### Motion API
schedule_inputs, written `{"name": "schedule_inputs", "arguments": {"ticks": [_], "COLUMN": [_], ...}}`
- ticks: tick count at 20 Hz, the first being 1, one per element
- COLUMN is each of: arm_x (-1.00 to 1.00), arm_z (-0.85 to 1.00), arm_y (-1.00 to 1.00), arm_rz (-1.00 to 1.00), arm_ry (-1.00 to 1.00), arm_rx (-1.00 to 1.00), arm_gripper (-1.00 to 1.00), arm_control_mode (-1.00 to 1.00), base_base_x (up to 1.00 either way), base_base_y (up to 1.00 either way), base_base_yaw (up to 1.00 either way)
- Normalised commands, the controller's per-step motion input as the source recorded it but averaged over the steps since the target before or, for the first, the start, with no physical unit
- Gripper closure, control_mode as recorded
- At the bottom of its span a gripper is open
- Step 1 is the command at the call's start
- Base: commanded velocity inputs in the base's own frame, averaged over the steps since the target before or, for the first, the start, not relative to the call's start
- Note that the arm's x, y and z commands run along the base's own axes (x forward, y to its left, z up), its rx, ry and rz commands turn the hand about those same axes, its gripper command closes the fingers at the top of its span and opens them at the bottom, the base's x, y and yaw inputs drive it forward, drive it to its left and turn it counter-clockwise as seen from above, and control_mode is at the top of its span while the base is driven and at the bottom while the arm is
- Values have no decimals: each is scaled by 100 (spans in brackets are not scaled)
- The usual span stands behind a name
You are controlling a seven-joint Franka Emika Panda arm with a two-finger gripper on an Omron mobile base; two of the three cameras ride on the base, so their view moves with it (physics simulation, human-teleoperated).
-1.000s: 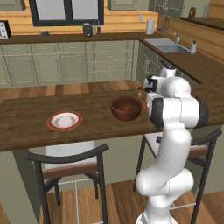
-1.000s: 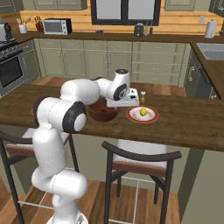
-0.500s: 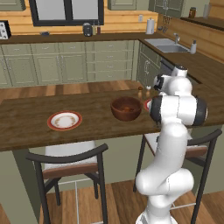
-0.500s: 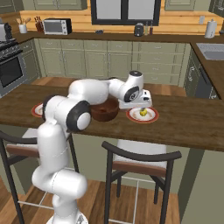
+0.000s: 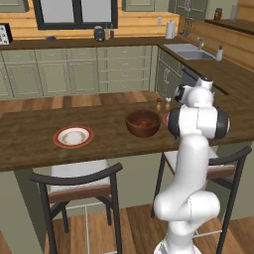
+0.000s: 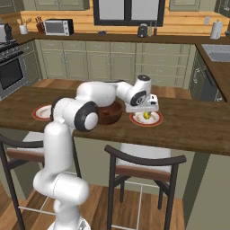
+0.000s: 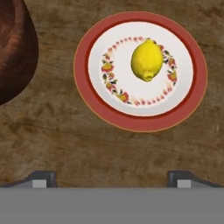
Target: Pick the chicken drumstick and lemon from their plates and place them in the bowl. Then put the bowl in the fridge.
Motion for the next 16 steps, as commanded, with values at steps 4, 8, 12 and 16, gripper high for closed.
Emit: {"name": "schedule_inputs", "arguments": {"ticks": [4,8,12,16], "arm_x": [33,41,30,30], "arm_z": [-9,-13,-18,-18], "arm_y": [0,-1,-17,-12], "arm_rz": [0,0,0,0], "arm_ry": [-2,0,0,0], "arm_rx": [3,1,3,2], "arm_gripper": [-100,-100,-100,-100], "arm_control_mode": [-100,-100,-100,-100], "base_base_x": [0,0,0,0], "base_base_y": [0,0,0,0], "base_base_yaw": [0,0,0,0]}}
